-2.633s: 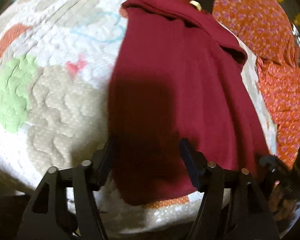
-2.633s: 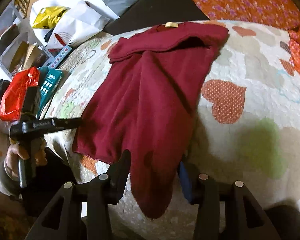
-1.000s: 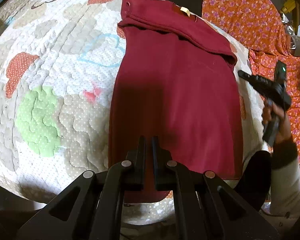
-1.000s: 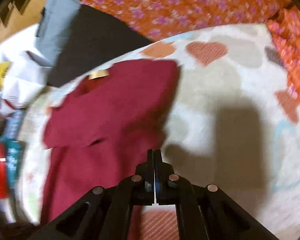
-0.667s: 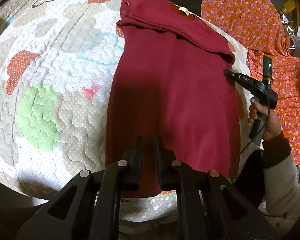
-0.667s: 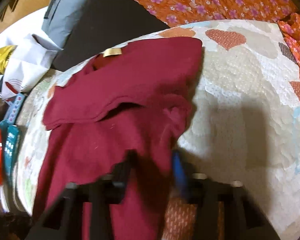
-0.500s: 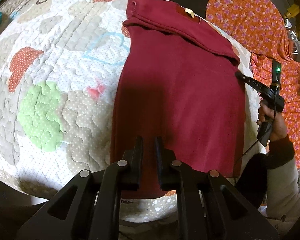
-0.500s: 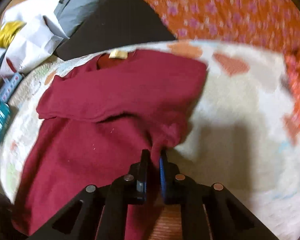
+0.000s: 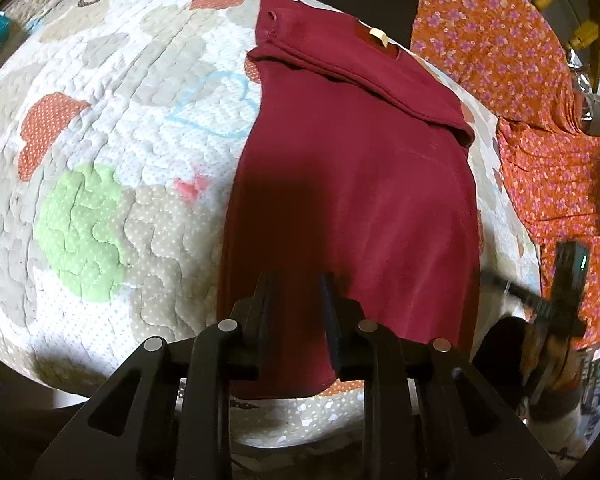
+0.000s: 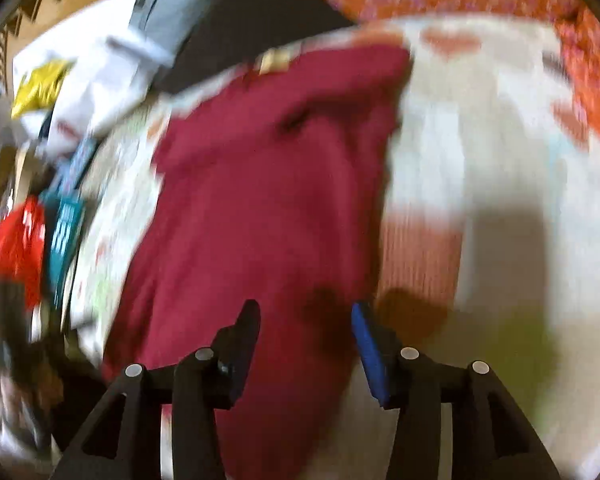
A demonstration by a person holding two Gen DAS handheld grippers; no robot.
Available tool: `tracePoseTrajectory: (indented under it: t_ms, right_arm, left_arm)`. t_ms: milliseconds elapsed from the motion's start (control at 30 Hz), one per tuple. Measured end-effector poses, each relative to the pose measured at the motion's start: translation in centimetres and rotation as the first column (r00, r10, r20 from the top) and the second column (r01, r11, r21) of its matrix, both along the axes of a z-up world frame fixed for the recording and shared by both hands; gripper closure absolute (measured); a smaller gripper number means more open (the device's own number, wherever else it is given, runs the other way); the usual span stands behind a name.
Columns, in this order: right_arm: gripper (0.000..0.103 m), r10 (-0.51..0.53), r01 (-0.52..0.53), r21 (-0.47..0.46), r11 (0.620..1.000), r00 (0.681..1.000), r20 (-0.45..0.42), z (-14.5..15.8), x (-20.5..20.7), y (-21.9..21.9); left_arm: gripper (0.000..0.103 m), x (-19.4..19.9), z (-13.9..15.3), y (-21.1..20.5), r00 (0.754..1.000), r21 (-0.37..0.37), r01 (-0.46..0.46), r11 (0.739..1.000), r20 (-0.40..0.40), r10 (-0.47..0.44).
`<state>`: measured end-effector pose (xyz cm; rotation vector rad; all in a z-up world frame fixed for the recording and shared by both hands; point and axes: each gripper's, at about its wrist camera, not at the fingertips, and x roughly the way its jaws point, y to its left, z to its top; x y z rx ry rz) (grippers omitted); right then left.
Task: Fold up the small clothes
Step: 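Grasp the sweater edge with the right gripper and tuck it under, then grasp the hem end of the folded sweater with the left gripper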
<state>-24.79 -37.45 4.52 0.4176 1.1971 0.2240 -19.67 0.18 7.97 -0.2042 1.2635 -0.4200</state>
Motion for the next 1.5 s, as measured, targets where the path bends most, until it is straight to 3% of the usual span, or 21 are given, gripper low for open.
tracePoseTrajectory:
  t_ms: [100, 167, 233, 267, 400, 700, 833, 1000, 1133, 1233, 1500]
  right_arm:
    - [0.057, 0.010, -0.010, 0.001, 1.000, 0.999, -0.032, -1.7, -2.6, 1.7]
    - [0.055, -0.011, 0.012, -0.033, 0.999, 0.999, 0.046, -1.7, -3.5, 2.6]
    - [0.070, 0.024, -0.015, -0.109, 0.994, 0.997, 0.079, -1.8, -3.1, 3.8]
    - [0.096, 0.057, -0.043, -0.152, 0.987, 0.994, 0.088, -1.5, -3.0, 4.2]
    - [0.096, 0.091, -0.063, -0.208, 0.976, 0.987, 0.131, 1.1, -4.2, 3.0]
    - [0.096, 0.082, -0.062, -0.291, 0.955, 0.995, 0.055, -0.5, -4.6, 2.3]
    - [0.094, 0.035, -0.019, -0.225, 0.974, 0.997, 0.068, 0.9, -4.9, 1.4]
    - [0.074, 0.034, -0.020, -0.211, 0.977, 0.997, 0.063, 1.8, -5.9, 1.7]
    - [0.070, 0.013, -0.003, -0.175, 0.985, 0.998, 0.059, 2.2, -6.5, 1.6]
    - [0.068, 0.004, 0.002, -0.150, 0.989, 0.999, 0.042, 1.8, -6.7, 1.4]
    - [0.066, -0.023, 0.023, -0.128, 0.992, 1.000, 0.006, 0.7, -7.0, 1.2]
  left_arm:
    - [0.082, -0.3, 0.5, -0.7, 1.000, -0.003, 0.020, 1.000, 0.014, -0.020]
    - [0.082, -0.4, 0.5, -1.2, 0.999, 0.004, 0.025, 1.000, 0.020, -0.025]
    - [0.082, -0.4, 0.4, -1.6, 1.000, 0.009, 0.022, 1.000, 0.017, -0.022]
    - [0.080, -0.5, 0.4, -1.8, 1.000, 0.015, 0.019, 1.000, 0.018, -0.019]
    - [0.063, -0.6, 0.2, -1.9, 0.999, 0.050, 0.008, 0.999, 0.040, -0.010]
    - [0.062, -0.5, -1.2, -2.4, 0.997, 0.151, -0.005, 0.989, 0.074, -0.006]
    - [0.062, -0.5, -1.7, -2.4, 0.996, 0.187, -0.004, 0.982, 0.086, -0.012]
    - [0.062, -0.8, -1.6, -2.4, 0.996, 0.187, -0.004, 0.982, 0.092, -0.014]
    - [0.059, -1.0, -1.5, -2.0, 0.996, 0.171, -0.007, 0.985, 0.086, -0.008]
    - [0.042, -1.3, -1.4, -1.6, 0.996, 0.152, -0.015, 0.988, 0.087, 0.002]
    - [0.042, -1.7, -1.6, -0.6, 0.996, 0.149, -0.048, 0.988, 0.083, 0.036]
